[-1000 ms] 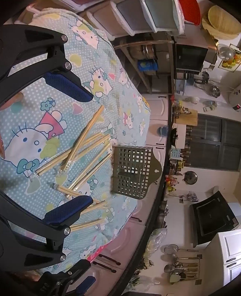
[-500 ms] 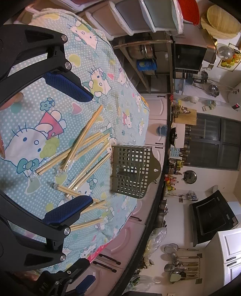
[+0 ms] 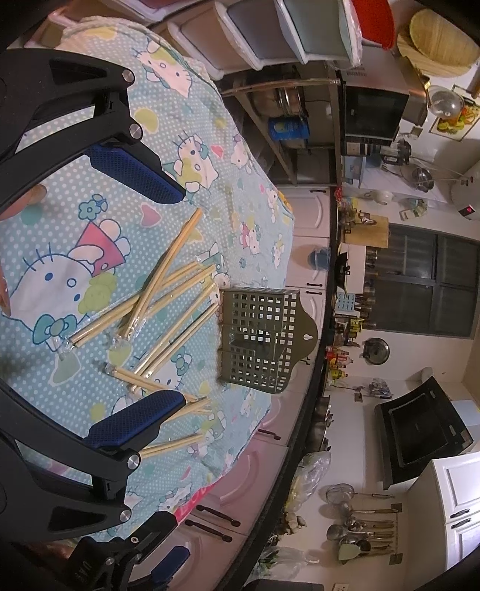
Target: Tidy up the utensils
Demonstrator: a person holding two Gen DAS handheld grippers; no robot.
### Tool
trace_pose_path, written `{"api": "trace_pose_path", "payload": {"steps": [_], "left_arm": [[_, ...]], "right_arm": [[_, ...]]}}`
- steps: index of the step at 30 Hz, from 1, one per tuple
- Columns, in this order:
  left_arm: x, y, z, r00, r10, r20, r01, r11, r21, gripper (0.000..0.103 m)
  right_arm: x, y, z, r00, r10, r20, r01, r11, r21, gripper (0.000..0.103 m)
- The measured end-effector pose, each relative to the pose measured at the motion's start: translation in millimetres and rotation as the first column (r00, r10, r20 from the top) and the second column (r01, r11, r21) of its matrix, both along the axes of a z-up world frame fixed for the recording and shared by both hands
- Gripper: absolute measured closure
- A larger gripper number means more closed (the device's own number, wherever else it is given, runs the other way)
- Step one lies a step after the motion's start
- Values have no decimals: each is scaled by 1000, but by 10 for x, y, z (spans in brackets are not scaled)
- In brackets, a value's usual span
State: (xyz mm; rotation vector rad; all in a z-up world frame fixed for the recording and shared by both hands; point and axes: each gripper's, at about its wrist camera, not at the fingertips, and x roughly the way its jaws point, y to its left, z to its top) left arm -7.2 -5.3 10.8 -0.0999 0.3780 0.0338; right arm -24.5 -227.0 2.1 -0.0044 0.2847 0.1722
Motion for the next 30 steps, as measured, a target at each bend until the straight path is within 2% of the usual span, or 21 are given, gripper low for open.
{"api": "trace_pose_path", "payload": {"steps": [30], "left_arm": [[11, 54, -2, 1000, 9, 3, -9, 1000, -20, 10]], "right_arm": [[21, 0, 23, 1000, 16, -7, -16, 1000, -4, 6]]}}
